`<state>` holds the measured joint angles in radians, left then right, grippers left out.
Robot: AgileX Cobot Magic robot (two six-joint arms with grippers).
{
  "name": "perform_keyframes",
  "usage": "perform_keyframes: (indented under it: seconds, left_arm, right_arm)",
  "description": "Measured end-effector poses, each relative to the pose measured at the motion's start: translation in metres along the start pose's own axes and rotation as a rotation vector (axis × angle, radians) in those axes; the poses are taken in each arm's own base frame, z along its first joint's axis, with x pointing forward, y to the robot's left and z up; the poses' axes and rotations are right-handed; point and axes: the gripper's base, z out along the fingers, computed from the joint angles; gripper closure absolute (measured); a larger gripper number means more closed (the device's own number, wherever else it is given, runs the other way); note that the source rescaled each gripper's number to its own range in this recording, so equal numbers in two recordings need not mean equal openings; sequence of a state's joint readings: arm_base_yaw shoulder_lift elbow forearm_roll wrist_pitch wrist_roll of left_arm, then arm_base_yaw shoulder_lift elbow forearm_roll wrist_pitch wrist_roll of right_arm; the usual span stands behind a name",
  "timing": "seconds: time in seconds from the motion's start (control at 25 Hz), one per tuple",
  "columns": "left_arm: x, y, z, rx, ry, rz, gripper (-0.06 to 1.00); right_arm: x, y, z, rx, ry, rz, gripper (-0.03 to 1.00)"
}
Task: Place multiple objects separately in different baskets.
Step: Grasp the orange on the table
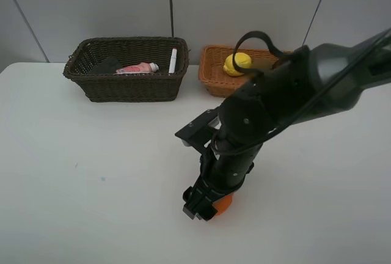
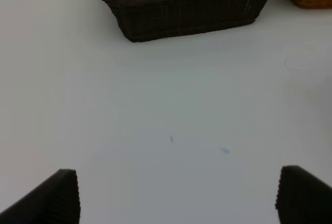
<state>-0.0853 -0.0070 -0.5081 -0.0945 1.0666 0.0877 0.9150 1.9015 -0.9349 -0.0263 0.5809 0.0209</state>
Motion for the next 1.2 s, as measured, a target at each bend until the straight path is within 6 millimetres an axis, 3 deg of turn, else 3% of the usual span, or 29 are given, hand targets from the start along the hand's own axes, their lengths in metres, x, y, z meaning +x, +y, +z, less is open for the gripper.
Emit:
perform_keyframes:
  seconds: [1.2]
  left_arm:
    - [0.0000, 0.0000, 0.0000, 0.000, 0.000, 0.000, -0.05]
  right_arm:
    - [0.0015, 0.0006, 0.0020, -0.006, -0.011, 0.028, 0.01]
